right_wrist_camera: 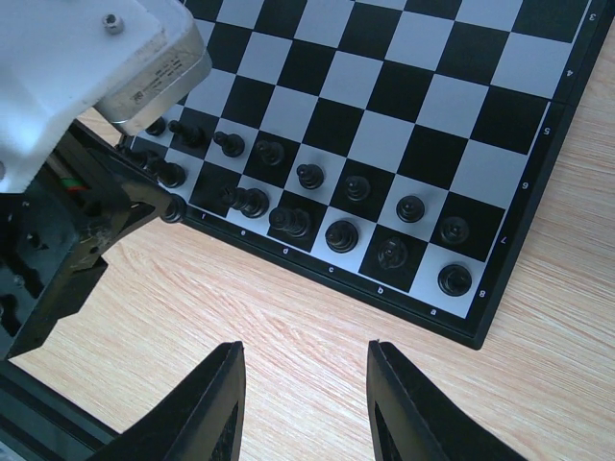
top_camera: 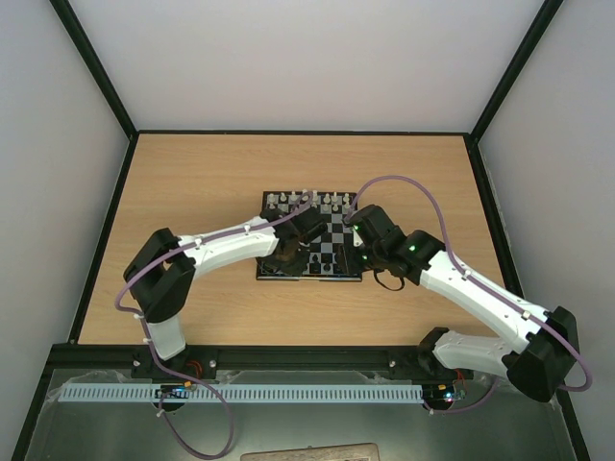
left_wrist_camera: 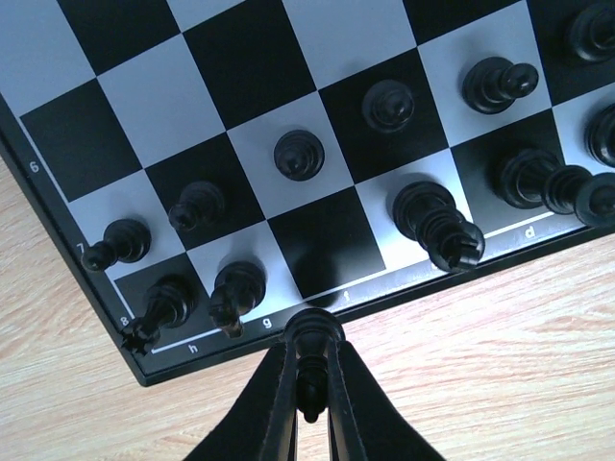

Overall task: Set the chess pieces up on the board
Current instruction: Place the chess piece on the chessboard.

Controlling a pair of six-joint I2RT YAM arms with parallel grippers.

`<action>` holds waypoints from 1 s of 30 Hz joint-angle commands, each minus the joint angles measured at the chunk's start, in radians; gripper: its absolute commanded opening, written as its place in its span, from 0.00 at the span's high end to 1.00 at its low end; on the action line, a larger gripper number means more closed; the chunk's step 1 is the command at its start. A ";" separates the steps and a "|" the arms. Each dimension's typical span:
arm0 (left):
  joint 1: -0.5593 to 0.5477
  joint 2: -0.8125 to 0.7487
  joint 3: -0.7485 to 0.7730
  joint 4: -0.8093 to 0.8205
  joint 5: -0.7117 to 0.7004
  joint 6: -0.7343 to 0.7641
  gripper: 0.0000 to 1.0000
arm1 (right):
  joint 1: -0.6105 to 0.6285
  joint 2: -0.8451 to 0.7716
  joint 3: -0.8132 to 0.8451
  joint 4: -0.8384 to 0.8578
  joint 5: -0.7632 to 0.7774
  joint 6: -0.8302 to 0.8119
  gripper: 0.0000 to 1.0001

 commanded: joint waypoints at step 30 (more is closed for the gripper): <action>0.011 0.100 0.053 0.056 -0.045 0.042 0.92 | -0.005 -0.025 -0.014 -0.013 0.008 -0.012 0.65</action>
